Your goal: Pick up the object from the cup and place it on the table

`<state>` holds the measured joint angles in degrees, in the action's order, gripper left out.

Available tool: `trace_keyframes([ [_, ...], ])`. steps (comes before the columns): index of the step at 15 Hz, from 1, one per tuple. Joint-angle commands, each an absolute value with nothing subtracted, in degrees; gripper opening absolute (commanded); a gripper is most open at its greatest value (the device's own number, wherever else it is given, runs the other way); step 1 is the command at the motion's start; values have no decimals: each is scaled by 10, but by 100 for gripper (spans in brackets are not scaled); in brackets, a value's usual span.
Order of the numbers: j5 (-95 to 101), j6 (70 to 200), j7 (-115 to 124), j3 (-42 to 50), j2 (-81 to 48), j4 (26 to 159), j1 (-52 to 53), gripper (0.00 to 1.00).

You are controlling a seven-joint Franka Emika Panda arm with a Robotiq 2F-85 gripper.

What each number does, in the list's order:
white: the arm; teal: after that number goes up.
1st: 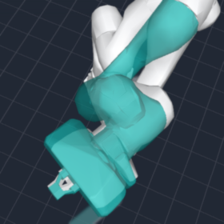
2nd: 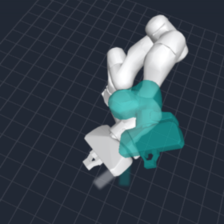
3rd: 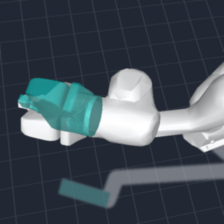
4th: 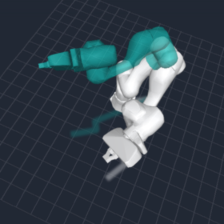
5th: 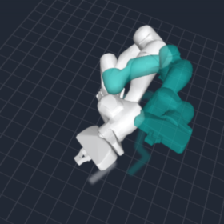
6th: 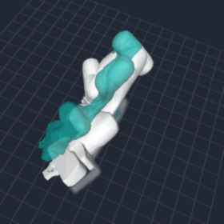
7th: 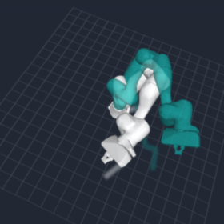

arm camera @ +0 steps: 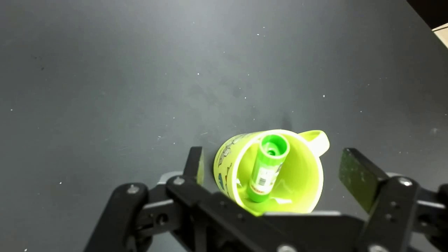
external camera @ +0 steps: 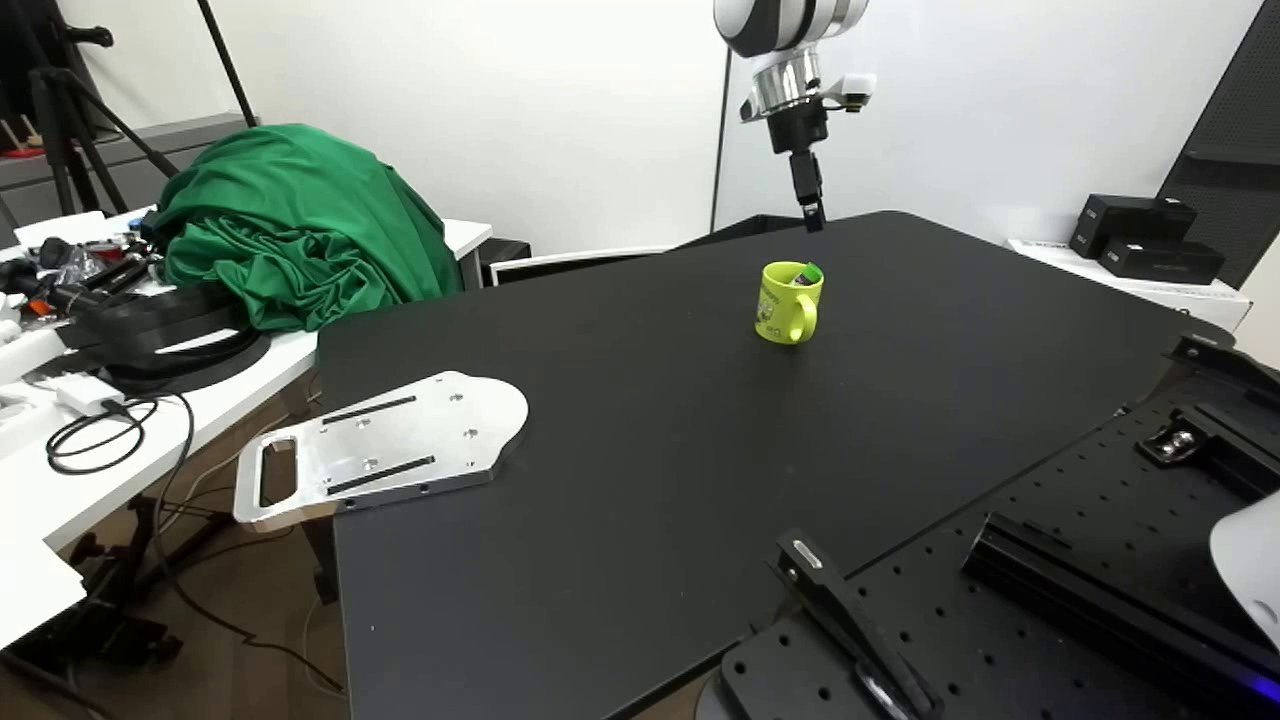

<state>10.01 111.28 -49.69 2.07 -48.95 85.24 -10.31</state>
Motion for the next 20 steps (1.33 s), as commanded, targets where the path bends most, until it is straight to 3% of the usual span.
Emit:
trace_keyframes([
  [1,95,1095,-470,17,-525,808,-105,100],
  [20,85,1029,-418,4,-589,738,-92,100],
])
